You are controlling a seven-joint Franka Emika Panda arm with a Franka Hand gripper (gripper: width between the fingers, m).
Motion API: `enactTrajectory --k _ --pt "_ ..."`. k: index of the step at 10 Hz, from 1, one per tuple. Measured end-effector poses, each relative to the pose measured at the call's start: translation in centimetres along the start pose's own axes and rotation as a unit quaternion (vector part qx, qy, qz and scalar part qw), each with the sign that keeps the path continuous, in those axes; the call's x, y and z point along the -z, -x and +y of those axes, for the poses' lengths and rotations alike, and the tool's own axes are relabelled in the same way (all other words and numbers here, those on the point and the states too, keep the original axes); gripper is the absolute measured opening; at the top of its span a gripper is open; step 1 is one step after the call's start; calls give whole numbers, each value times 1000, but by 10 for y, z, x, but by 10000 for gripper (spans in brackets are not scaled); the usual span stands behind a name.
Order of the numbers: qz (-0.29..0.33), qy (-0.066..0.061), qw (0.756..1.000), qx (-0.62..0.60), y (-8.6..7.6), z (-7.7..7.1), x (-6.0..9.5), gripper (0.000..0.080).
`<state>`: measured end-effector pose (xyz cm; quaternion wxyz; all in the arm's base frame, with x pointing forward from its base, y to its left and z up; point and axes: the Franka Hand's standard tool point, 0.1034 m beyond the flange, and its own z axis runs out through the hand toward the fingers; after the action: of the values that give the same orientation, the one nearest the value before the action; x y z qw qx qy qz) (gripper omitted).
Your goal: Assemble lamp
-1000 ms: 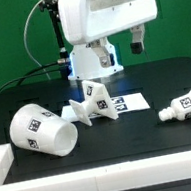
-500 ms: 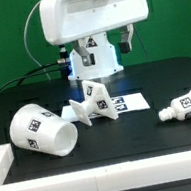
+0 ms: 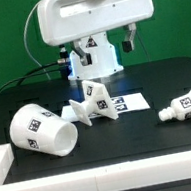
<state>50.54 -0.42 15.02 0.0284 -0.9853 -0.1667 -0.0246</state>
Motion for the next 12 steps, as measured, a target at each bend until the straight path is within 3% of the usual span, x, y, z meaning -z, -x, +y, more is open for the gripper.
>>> enactTrajectory --k 2,4,9,10,11,12 --pt "3 2 991 -137 10 6 -3 699" --pt "-8 -2 955 -297 25 12 -13 699" --pt "-11 -3 903 -429 26 12 -17 699" --pt "-12 -5 884 -468 27 11 -18 699" --pt "-15 -13 848 -529 39 13 -25 699" --pt "-22 -14 830 -558 58 17 -34 699"
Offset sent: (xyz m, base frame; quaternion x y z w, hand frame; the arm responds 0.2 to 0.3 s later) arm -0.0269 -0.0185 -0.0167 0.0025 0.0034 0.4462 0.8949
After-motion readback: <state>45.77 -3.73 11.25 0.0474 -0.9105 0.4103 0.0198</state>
